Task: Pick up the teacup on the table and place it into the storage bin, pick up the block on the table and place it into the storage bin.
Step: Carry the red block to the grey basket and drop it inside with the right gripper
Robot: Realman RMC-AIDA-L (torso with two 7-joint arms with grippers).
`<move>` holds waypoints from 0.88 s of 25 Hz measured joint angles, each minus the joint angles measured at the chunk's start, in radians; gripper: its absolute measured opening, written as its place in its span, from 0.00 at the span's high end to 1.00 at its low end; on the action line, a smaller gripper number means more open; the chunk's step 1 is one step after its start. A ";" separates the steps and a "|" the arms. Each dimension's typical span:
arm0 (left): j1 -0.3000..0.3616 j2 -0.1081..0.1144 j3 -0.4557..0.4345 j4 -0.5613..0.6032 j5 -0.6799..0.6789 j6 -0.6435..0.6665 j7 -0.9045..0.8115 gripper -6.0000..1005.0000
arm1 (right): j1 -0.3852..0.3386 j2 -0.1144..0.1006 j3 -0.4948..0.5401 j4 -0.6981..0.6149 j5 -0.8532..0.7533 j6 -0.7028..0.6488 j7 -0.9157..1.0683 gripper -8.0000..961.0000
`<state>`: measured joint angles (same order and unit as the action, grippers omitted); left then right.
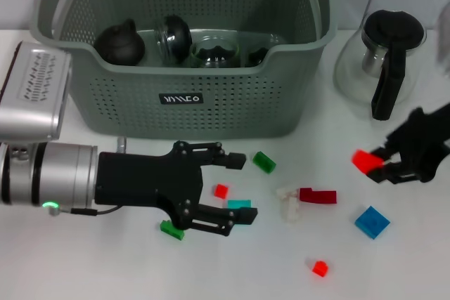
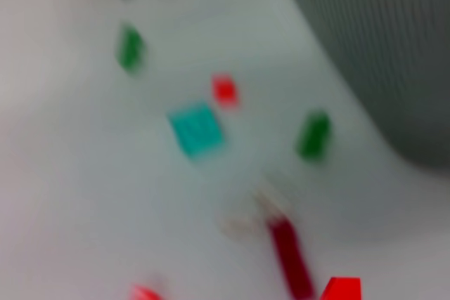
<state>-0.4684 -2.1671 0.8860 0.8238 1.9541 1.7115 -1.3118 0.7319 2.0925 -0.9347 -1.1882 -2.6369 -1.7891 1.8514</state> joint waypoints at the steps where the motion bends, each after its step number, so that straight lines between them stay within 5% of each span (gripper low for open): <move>1: 0.004 -0.001 -0.012 -0.002 0.011 -0.004 0.003 0.15 | 0.004 -0.001 0.013 -0.045 0.044 -0.059 0.012 0.64; 4: 0.007 -0.001 -0.023 -0.007 0.012 -0.006 0.010 0.15 | 0.035 -0.009 0.049 -0.159 0.199 -0.184 0.074 0.63; 9: 0.008 -0.001 -0.040 -0.011 0.013 -0.010 0.016 0.15 | 0.123 -0.036 0.069 -0.191 0.430 -0.127 0.177 0.61; 22: 0.007 -0.002 -0.048 -0.014 0.006 -0.039 0.013 0.15 | 0.426 -0.097 0.017 0.409 0.356 0.513 0.102 0.56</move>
<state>-0.4617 -2.1691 0.8384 0.8096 1.9602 1.6728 -1.2985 1.1584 1.9955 -0.9180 -0.7789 -2.2813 -1.2764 1.9534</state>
